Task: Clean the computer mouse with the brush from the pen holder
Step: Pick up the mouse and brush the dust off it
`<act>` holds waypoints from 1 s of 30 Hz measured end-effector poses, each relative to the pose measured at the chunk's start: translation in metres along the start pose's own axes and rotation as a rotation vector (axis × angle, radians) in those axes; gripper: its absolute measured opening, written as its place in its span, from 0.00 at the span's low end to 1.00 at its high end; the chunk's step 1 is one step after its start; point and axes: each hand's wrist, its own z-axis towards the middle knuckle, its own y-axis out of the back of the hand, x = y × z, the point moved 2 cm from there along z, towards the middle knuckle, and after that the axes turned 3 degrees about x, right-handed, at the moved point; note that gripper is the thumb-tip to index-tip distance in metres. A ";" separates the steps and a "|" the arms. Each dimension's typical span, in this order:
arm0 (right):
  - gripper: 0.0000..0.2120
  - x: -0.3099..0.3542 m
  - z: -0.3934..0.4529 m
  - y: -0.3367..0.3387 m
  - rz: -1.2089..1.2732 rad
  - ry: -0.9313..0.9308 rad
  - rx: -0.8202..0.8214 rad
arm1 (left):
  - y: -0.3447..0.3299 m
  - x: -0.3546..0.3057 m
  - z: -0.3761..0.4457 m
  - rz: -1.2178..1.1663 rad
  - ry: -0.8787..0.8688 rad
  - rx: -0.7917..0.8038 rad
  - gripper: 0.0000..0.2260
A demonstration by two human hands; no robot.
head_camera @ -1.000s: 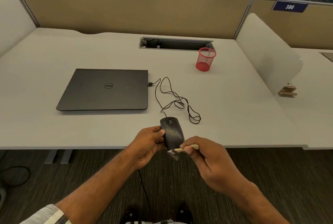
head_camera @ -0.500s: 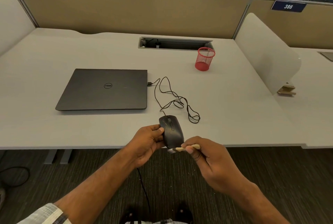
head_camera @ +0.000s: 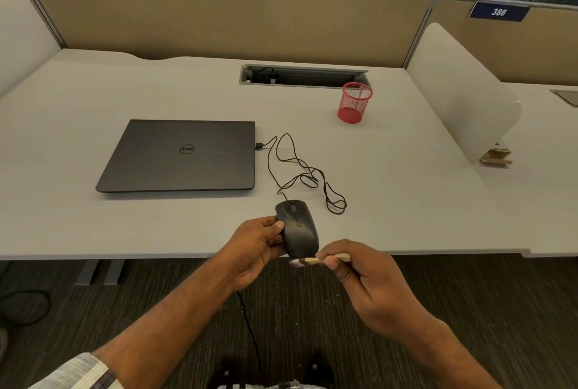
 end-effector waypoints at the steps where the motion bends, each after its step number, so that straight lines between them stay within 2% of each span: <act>1: 0.12 0.000 0.001 0.002 0.031 0.005 -0.030 | 0.000 -0.001 0.000 -0.004 0.003 0.006 0.11; 6: 0.13 -0.003 0.007 0.009 0.013 0.004 -0.137 | -0.001 -0.001 -0.001 0.034 -0.002 0.004 0.11; 13: 0.12 -0.006 0.000 0.001 0.018 -0.035 0.008 | 0.000 -0.001 -0.002 -0.012 -0.003 -0.002 0.11; 21: 0.13 -0.008 0.007 0.012 0.056 -0.037 -0.154 | 0.001 0.000 -0.001 0.031 -0.003 0.000 0.10; 27: 0.11 -0.009 0.004 0.007 0.019 -0.042 -0.027 | 0.003 0.002 0.000 -0.003 -0.001 0.034 0.12; 30: 0.11 -0.005 0.006 0.009 0.030 -0.041 -0.026 | 0.004 0.004 0.001 0.008 0.003 0.036 0.12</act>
